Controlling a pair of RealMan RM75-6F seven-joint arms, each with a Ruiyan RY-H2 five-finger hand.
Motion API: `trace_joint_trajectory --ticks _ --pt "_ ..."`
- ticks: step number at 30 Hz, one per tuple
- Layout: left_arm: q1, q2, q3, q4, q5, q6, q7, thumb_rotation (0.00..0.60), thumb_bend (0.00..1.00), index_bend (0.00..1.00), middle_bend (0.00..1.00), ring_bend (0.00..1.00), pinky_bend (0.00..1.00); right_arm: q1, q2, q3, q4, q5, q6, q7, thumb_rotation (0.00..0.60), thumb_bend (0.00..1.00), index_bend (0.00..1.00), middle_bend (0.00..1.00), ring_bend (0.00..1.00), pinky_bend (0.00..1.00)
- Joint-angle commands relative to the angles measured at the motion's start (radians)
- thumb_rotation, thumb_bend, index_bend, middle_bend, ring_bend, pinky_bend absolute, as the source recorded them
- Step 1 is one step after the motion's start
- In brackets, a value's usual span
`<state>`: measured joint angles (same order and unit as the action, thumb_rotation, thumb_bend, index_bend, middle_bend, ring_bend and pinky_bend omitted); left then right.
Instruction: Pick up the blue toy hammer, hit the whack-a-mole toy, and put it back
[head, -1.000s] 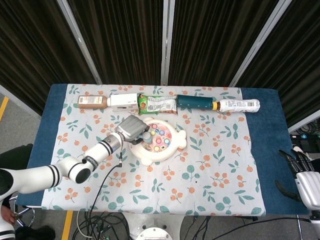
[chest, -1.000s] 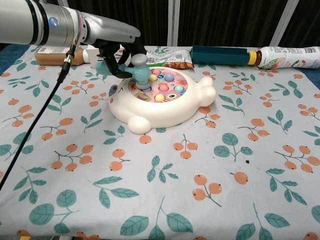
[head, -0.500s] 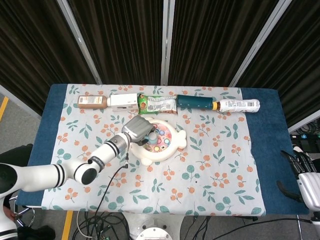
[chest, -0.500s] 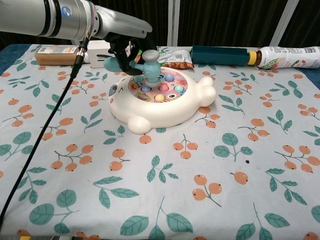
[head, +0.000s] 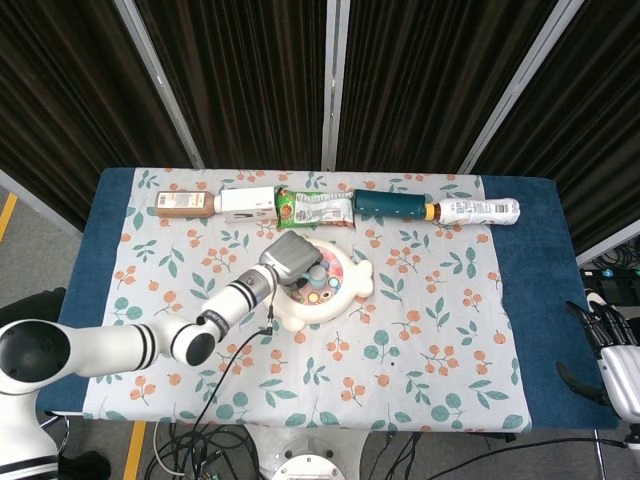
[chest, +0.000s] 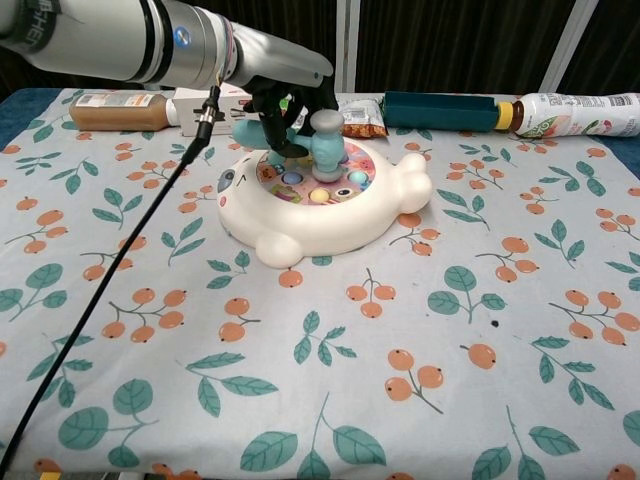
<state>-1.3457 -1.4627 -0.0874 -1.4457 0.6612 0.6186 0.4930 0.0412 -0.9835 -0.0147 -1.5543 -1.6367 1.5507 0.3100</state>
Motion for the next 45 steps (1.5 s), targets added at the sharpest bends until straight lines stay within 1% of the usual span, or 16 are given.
trace_joint_trajectory --ticks 1,7,13,19,23,26,29,35,39,42,45 --pt "-0.019 -0.014 0.018 0.013 -0.027 0.006 0.024 0.6 0.67 0.64 0.66 0.52 0.78 -0.003 0.0 -0.001 0.002 0.001 0.002 0.002 0.6 0.22 0.07 0.18 0.0 0.0" --pt "-0.036 0.001 0.027 -0.016 -0.061 0.025 0.036 0.6 0.67 0.64 0.66 0.52 0.78 -0.008 0.0 0.0 0.005 -0.001 0.012 0.006 0.6 0.22 0.07 0.18 0.0 0.0" --pt "-0.005 0.076 0.02 -0.103 -0.033 0.058 -0.005 0.6 0.67 0.64 0.66 0.52 0.78 -0.011 -0.001 0.001 0.008 -0.004 0.02 0.01 0.6 0.22 0.07 0.18 0.0 0.0" --pt "0.081 0.149 0.031 -0.184 0.057 0.128 -0.069 0.6 0.67 0.64 0.66 0.52 0.77 -0.005 -0.003 0.003 0.011 -0.011 0.016 0.014 0.6 0.22 0.07 0.18 0.0 0.0" --pt "0.182 0.172 0.063 -0.211 0.179 0.202 -0.135 0.6 0.67 0.63 0.66 0.52 0.74 0.001 -0.005 0.003 0.01 -0.013 0.008 0.016 0.6 0.22 0.07 0.18 0.0 0.0" --pt "0.262 0.173 0.093 -0.196 0.256 0.258 -0.187 0.6 0.67 0.63 0.65 0.52 0.7 0.003 -0.004 0.003 0.006 -0.017 0.006 0.011 0.6 0.22 0.07 0.18 0.0 0.0" --pt "0.329 0.164 0.12 -0.162 0.312 0.29 -0.234 0.6 0.67 0.62 0.63 0.51 0.66 0.006 -0.003 0.003 -0.001 -0.021 0.004 0.002 0.6 0.22 0.07 0.18 0.0 0.0" --pt "0.409 0.116 0.152 -0.048 0.348 0.294 -0.254 0.6 0.66 0.59 0.62 0.5 0.61 0.008 0.0 0.002 -0.017 -0.024 0.001 -0.015 0.6 0.22 0.07 0.18 0.0 0.0" --pt "0.431 0.082 0.149 0.011 0.353 0.268 -0.259 0.6 0.63 0.59 0.61 0.48 0.58 0.01 0.002 0.002 -0.027 -0.022 -0.004 -0.025 0.6 0.22 0.07 0.18 0.0 0.0" --pt "0.444 0.063 0.14 0.044 0.363 0.241 -0.283 0.6 0.61 0.58 0.6 0.45 0.53 0.011 0.002 0.002 -0.031 -0.02 -0.007 -0.03 0.6 0.22 0.07 0.18 0.0 0.0" --pt "0.457 0.044 0.131 0.076 0.382 0.231 -0.302 0.6 0.61 0.57 0.58 0.43 0.52 0.011 0.003 0.003 -0.034 -0.017 -0.007 -0.033 0.6 0.22 0.07 0.18 0.0 0.0"
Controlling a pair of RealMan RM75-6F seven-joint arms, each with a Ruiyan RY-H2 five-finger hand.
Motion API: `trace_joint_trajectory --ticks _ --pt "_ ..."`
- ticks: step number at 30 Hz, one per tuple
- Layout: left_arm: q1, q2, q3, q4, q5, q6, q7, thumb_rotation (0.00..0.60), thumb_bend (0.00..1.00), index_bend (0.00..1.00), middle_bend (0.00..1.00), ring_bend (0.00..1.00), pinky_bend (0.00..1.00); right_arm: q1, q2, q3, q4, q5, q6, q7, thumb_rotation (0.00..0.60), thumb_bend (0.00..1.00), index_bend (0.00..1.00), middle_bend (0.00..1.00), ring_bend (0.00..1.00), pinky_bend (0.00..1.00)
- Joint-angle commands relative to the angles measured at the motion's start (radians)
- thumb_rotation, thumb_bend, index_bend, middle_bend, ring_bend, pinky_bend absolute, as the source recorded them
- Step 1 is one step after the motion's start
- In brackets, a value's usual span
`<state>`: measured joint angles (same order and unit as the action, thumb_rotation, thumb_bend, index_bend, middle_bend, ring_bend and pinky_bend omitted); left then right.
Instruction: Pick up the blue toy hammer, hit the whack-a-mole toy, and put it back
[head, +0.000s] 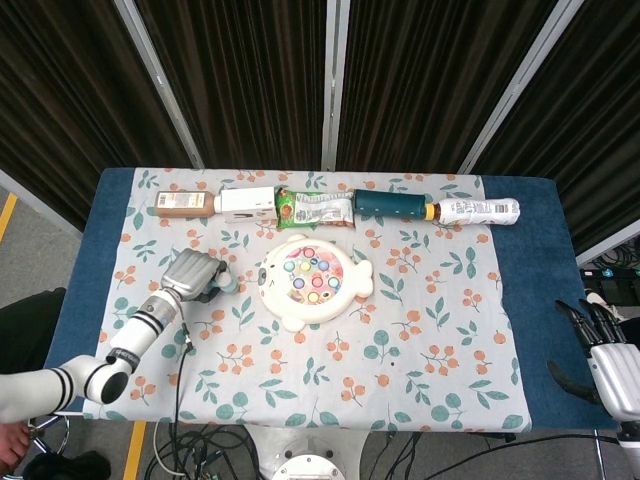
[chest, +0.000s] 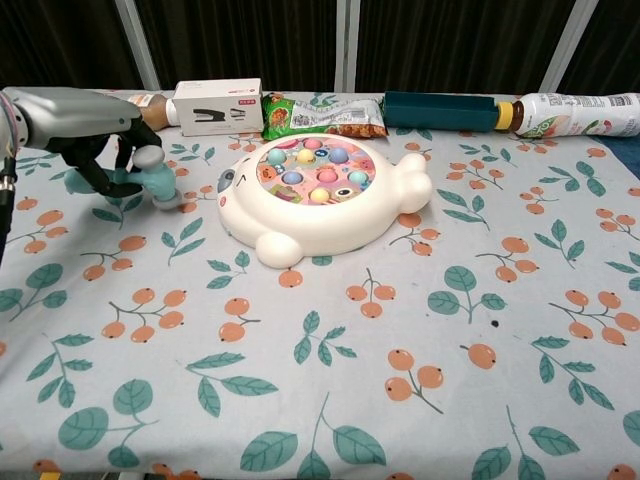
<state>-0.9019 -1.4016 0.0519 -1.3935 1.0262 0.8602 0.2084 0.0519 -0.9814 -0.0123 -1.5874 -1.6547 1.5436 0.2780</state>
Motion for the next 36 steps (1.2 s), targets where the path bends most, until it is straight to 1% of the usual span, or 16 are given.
trace_joint_trajectory --ticks 1,3,7,9,15,21,25,30,36 --pt "0.017 -0.021 -0.011 0.032 0.024 -0.013 -0.023 0.6 0.6 0.56 0.57 0.43 0.52 0.0 0.001 0.0 -0.001 0.002 -0.001 -0.002 0.6 0.22 0.07 0.18 0.0 0.0" --pt "0.025 -0.028 -0.016 0.048 0.039 -0.021 -0.035 0.6 0.57 0.56 0.56 0.41 0.52 -0.001 0.002 0.0 -0.003 0.004 -0.001 -0.003 0.6 0.22 0.07 0.18 0.0 0.0" --pt "0.042 -0.034 -0.028 0.058 0.067 -0.014 -0.052 0.6 0.46 0.52 0.53 0.39 0.51 -0.002 0.004 0.0 -0.007 0.003 0.0 -0.007 0.6 0.22 0.07 0.18 0.0 0.0" --pt "0.05 -0.031 -0.031 0.057 0.082 -0.014 -0.052 0.6 0.43 0.5 0.51 0.38 0.51 -0.002 0.005 0.0 -0.01 0.002 0.001 -0.01 0.6 0.22 0.07 0.18 0.0 0.0" --pt "0.063 -0.027 -0.043 0.051 0.103 -0.018 -0.043 0.6 0.41 0.47 0.49 0.36 0.51 -0.002 0.005 0.0 -0.014 0.001 0.001 -0.013 0.6 0.22 0.07 0.18 0.0 0.0" --pt "0.07 -0.029 -0.05 0.048 0.096 -0.043 -0.017 0.6 0.36 0.43 0.46 0.34 0.5 -0.005 0.005 -0.001 -0.014 0.0 0.006 -0.013 0.6 0.22 0.07 0.18 0.0 0.0" --pt "0.079 -0.029 -0.055 0.038 0.095 -0.037 0.004 0.6 0.34 0.41 0.44 0.32 0.49 -0.007 0.006 -0.002 -0.015 -0.002 0.009 -0.015 0.6 0.22 0.07 0.18 0.0 0.0" --pt "0.089 -0.024 -0.061 0.024 0.091 -0.037 0.026 0.6 0.32 0.35 0.41 0.29 0.48 -0.007 0.007 -0.001 -0.017 -0.003 0.01 -0.016 0.6 0.22 0.07 0.18 0.0 0.0" --pt "0.102 -0.013 -0.073 -0.002 0.09 -0.022 0.042 0.6 0.31 0.23 0.32 0.22 0.45 -0.006 0.007 -0.001 -0.018 -0.004 0.011 -0.017 0.6 0.22 0.07 0.18 0.0 0.0"
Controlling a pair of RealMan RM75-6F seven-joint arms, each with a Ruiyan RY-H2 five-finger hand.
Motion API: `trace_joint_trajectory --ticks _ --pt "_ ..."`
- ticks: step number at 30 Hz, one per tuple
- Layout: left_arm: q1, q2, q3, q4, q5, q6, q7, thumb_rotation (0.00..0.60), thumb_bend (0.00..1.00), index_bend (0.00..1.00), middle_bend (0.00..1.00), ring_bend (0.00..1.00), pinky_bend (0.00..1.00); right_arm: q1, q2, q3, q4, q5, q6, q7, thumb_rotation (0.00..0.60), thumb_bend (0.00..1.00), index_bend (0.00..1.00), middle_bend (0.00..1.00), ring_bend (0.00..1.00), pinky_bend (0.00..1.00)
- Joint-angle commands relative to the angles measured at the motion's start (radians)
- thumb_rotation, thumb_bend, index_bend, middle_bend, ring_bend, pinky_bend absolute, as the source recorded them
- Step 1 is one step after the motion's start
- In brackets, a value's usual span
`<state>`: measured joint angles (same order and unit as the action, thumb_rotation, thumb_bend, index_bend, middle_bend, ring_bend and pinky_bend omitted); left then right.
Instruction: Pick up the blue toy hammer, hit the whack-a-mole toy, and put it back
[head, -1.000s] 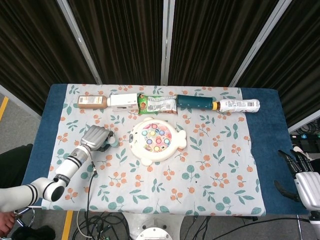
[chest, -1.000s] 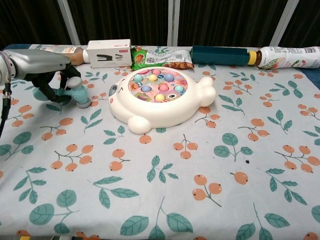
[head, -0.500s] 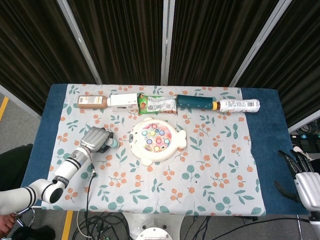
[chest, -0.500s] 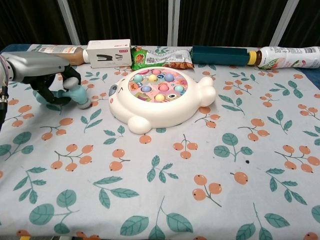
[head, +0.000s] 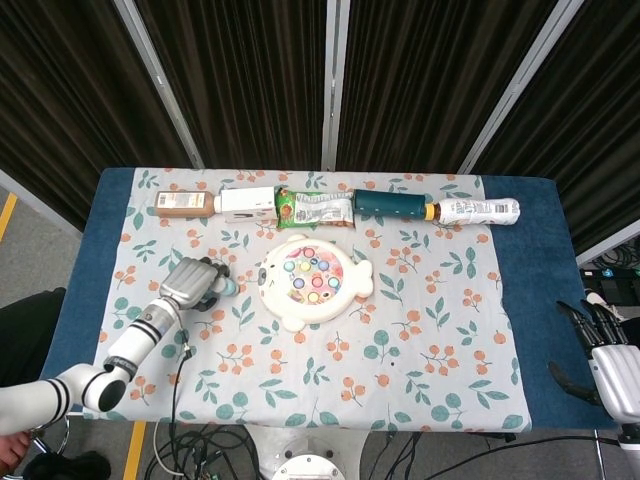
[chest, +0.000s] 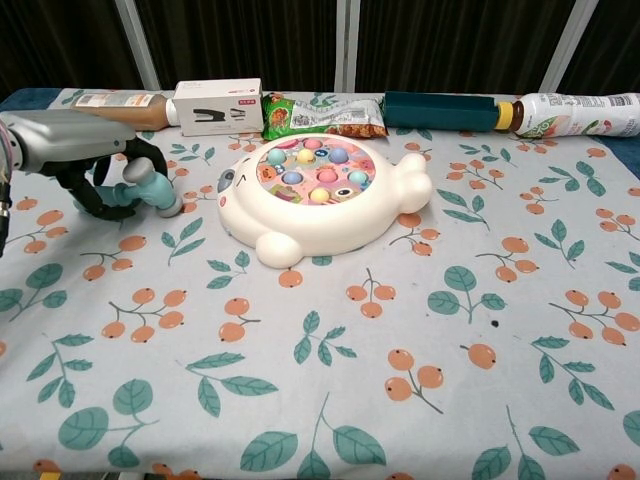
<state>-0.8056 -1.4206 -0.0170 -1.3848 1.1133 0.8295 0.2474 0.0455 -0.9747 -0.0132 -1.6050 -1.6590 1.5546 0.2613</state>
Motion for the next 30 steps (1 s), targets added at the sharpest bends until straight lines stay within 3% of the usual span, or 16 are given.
trace_joint_trajectory --ticks 1,7,13,17,23,30 --pt "0.011 0.013 -0.007 -0.022 0.007 0.016 -0.002 0.6 0.31 0.21 0.3 0.2 0.44 0.001 0.001 0.001 -0.001 0.0 0.0 0.0 0.6 0.22 0.07 0.18 0.0 0.0" --pt "0.085 0.095 -0.032 -0.12 0.08 0.146 -0.102 0.6 0.3 0.15 0.24 0.12 0.26 0.004 0.009 0.004 -0.003 0.001 -0.001 -0.001 0.6 0.22 0.07 0.18 0.0 0.0" --pt "0.229 0.207 -0.026 -0.194 0.16 0.338 -0.265 0.6 0.28 0.15 0.24 0.12 0.23 0.015 0.021 0.009 0.0 -0.001 -0.01 0.008 0.6 0.22 0.07 0.18 0.0 0.0" --pt "0.353 0.242 -0.017 -0.169 0.149 0.498 -0.272 0.6 0.26 0.15 0.24 0.12 0.2 0.029 0.025 0.014 0.01 0.005 -0.029 0.032 0.6 0.22 0.07 0.18 0.0 0.0" --pt "0.504 0.259 0.017 -0.147 0.124 0.629 -0.26 0.6 0.26 0.16 0.24 0.1 0.14 0.046 0.021 0.025 0.023 0.017 -0.046 0.045 0.6 0.22 0.07 0.17 0.0 0.0" --pt "0.649 0.262 0.072 -0.206 0.2 0.785 -0.239 0.6 0.26 0.16 0.24 0.1 0.13 0.043 0.008 0.024 0.013 0.021 -0.043 0.014 0.6 0.22 0.07 0.17 0.0 0.0"
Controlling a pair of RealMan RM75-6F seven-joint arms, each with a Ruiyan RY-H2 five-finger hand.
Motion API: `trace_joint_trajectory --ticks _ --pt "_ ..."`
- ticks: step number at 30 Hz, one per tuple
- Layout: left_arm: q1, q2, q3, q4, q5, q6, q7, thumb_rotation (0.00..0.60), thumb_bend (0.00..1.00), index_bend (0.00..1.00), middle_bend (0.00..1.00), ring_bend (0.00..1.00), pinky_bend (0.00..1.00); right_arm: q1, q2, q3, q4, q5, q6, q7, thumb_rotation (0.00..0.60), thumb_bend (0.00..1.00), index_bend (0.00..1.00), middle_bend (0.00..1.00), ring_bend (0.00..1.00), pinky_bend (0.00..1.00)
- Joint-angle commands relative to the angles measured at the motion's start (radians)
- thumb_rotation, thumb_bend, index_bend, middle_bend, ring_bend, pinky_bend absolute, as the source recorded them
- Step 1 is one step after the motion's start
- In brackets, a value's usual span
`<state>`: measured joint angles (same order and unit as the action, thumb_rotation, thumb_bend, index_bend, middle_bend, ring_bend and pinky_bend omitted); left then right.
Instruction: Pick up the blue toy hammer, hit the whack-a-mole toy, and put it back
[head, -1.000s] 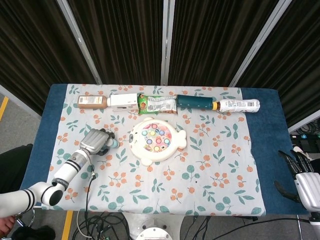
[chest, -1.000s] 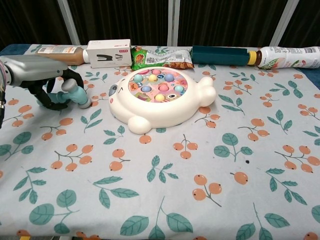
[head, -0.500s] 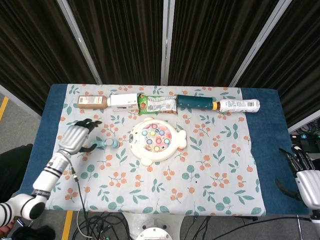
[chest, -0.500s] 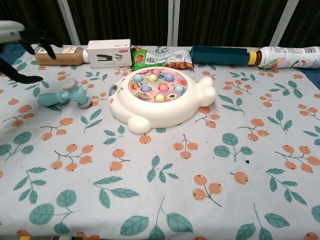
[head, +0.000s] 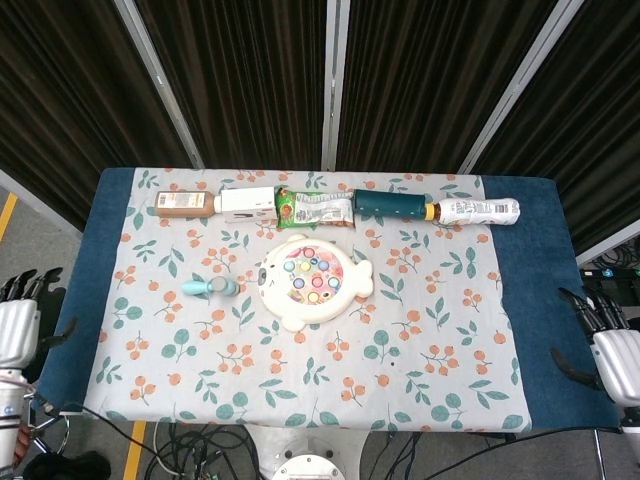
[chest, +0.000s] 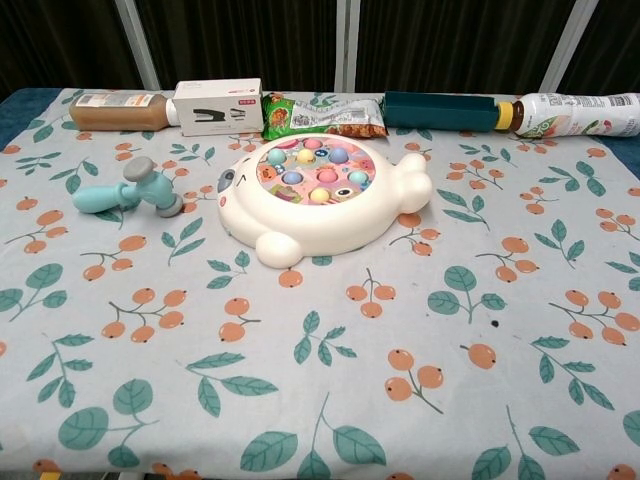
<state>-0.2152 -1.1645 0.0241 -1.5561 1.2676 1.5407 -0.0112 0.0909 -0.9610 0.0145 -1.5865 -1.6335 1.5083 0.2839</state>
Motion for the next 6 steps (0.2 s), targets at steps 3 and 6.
trace_joint_trajectory --ticks 3,6 --pt "0.097 0.002 0.051 -0.064 0.1 0.125 0.052 0.6 0.26 0.16 0.24 0.1 0.13 -0.008 -0.017 -0.006 -0.008 -0.004 0.009 -0.015 0.6 0.22 0.07 0.17 0.0 0.0" --pt "0.124 -0.006 0.065 -0.079 0.16 0.161 0.068 0.6 0.26 0.16 0.24 0.1 0.13 -0.014 -0.026 -0.008 -0.004 -0.013 0.023 -0.016 0.6 0.22 0.07 0.17 0.0 0.0"
